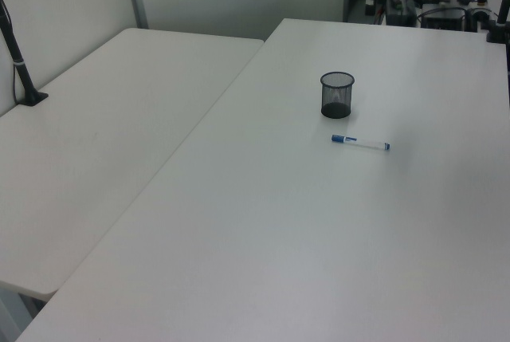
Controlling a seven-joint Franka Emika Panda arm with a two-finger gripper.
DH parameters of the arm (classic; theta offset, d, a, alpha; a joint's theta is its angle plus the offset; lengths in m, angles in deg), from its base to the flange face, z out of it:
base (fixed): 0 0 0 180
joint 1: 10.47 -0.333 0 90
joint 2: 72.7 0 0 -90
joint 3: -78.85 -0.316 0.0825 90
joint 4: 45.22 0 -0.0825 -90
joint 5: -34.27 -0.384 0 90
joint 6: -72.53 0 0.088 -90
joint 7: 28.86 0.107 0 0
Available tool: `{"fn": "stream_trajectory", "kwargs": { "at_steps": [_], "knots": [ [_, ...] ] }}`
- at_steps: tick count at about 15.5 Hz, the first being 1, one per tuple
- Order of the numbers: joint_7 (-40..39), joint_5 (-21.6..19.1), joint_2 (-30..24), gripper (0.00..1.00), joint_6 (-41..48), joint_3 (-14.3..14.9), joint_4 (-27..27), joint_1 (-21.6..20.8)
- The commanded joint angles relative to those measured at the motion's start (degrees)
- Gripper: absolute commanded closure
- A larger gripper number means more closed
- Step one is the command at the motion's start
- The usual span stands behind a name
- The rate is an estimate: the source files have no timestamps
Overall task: Insert the marker
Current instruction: 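Move the open gripper toward the blue-capped white marker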
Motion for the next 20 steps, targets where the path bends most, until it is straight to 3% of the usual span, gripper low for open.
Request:
{"fn": "stream_trajectory", "kwargs": {
  "at_steps": [1, 15, 20],
  "knots": [
    [-0.1, -0.6, -2.5, 0.0, 7.1, 0.3, 1.8, 0.4],
    [-0.2, -0.5, -1.0, 0.0, 6.8, 0.1, 2.4, -1.8],
    [-2.9, 1.3, 4.0, 0.0, 5.1, -0.3, 2.8, -4.0]
  ]
}}
